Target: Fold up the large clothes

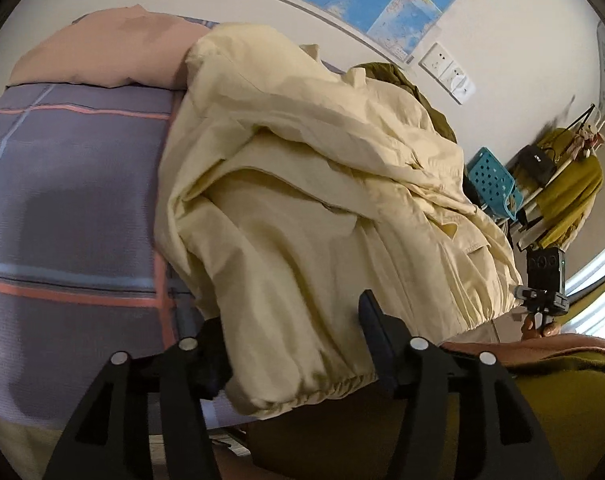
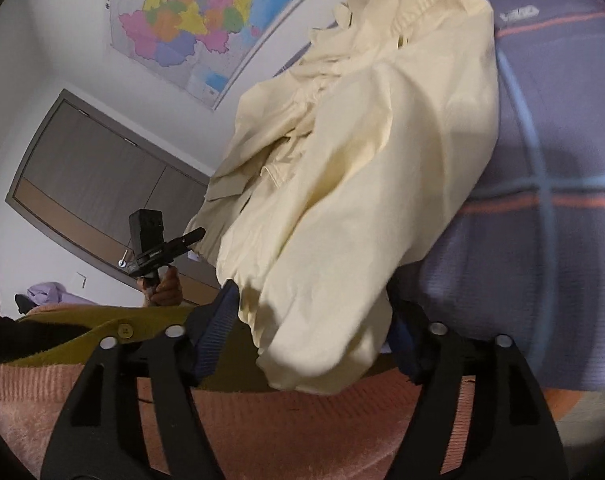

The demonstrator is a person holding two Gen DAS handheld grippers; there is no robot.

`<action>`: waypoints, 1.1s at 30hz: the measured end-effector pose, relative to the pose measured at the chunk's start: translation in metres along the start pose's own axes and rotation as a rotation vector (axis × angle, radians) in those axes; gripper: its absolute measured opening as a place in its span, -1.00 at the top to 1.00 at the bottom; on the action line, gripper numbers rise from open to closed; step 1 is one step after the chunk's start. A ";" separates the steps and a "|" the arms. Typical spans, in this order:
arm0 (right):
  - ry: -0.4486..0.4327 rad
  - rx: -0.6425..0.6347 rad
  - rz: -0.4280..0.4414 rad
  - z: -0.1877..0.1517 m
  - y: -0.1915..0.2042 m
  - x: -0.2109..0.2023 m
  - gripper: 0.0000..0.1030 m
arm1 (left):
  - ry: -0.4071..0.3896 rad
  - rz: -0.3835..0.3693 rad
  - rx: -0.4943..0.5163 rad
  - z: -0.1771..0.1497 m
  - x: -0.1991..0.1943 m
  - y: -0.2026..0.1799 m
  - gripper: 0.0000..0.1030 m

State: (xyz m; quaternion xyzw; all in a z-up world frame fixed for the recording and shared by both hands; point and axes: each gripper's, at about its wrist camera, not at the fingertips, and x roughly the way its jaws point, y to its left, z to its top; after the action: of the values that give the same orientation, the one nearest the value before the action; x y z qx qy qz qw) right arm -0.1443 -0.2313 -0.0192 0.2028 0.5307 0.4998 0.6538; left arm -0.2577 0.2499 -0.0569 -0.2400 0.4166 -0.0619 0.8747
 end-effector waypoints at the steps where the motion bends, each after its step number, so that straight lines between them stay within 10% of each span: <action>1: -0.005 0.010 0.012 0.000 -0.002 0.002 0.25 | -0.005 0.011 -0.012 0.001 0.000 0.000 0.06; 3: -0.046 0.031 0.062 -0.001 -0.003 -0.002 0.55 | -0.022 0.005 -0.042 0.004 -0.004 0.005 0.54; 6: -0.095 0.005 0.095 -0.004 0.008 -0.011 0.65 | -0.054 -0.028 -0.089 0.009 -0.013 0.008 0.68; 33: -0.322 -0.052 0.124 0.059 0.051 -0.047 0.71 | -0.123 0.007 -0.063 0.066 -0.047 -0.024 0.73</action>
State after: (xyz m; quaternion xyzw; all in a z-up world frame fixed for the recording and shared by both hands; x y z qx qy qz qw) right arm -0.1106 -0.2346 0.0656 0.2957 0.3926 0.5137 0.7032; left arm -0.2362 0.2674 0.0231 -0.2694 0.3647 -0.0308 0.8907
